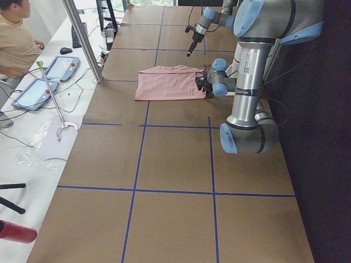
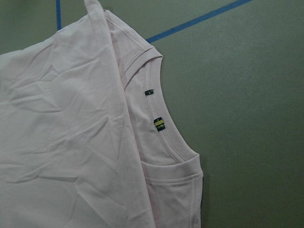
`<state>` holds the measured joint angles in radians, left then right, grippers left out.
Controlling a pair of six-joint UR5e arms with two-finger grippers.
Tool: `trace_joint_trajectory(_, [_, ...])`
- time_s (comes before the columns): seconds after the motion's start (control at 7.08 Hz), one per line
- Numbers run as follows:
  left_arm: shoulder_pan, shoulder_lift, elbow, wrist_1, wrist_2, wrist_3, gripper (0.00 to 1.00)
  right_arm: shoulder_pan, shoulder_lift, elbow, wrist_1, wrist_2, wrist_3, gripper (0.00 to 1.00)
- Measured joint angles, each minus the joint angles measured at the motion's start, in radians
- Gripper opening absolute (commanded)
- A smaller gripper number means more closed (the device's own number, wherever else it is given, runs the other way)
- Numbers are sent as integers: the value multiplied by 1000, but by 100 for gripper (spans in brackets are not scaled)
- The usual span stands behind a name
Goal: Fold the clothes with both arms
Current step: 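Position both grippers at the shirt's edge nearest the robot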
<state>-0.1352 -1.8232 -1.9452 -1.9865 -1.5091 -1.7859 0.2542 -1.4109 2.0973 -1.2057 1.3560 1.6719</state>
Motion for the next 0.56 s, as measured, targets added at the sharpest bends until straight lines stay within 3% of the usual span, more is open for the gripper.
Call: trace_joint_trajectory(0.56, [4,-2,4,0,-1,1,56,0,1,-2,0,0,0,100])
